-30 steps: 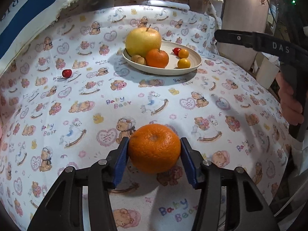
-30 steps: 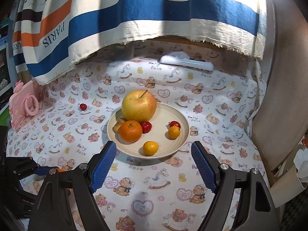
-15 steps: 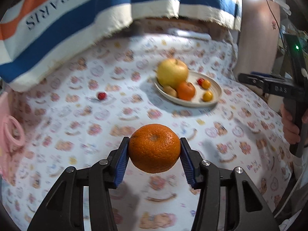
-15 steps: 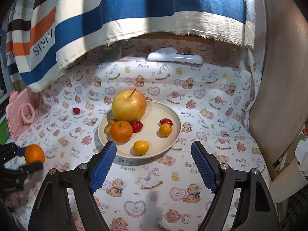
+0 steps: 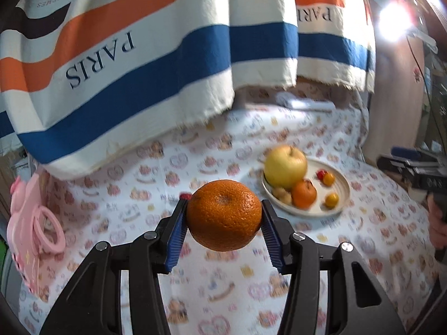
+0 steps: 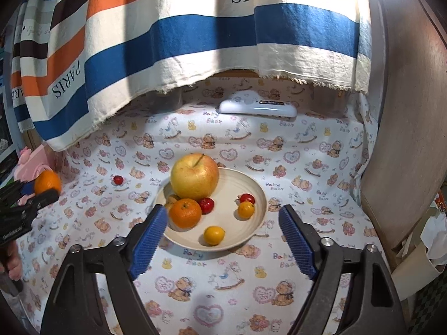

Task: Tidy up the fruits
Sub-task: 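Lift the orange with the left tool while the right tool approaches a red cherry tomato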

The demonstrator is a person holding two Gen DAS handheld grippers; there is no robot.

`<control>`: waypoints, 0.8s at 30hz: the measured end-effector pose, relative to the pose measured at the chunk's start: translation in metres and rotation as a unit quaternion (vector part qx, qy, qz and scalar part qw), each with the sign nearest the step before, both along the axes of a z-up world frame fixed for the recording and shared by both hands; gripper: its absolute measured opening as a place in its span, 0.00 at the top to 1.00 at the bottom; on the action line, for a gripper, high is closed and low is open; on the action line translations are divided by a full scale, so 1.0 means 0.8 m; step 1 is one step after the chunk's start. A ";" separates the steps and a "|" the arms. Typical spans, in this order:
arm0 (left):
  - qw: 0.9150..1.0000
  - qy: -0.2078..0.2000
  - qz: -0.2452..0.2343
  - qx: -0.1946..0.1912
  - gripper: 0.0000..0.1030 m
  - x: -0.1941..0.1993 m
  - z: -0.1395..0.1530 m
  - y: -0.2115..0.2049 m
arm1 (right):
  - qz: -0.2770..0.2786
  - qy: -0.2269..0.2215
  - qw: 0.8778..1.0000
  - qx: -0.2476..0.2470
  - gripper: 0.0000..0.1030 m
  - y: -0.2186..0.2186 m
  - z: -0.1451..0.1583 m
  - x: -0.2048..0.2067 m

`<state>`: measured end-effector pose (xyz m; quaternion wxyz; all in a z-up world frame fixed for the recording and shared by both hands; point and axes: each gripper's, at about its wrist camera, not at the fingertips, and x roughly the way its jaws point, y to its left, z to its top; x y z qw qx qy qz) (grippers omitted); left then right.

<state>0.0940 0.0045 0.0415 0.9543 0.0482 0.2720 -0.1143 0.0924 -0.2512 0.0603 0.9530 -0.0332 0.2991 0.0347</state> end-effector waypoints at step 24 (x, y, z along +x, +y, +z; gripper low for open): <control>0.990 -0.039 0.134 -0.024 0.52 0.075 -0.066 0.082 | 0.061 -0.018 0.997 -0.044 0.01 0.154 -0.022 0.083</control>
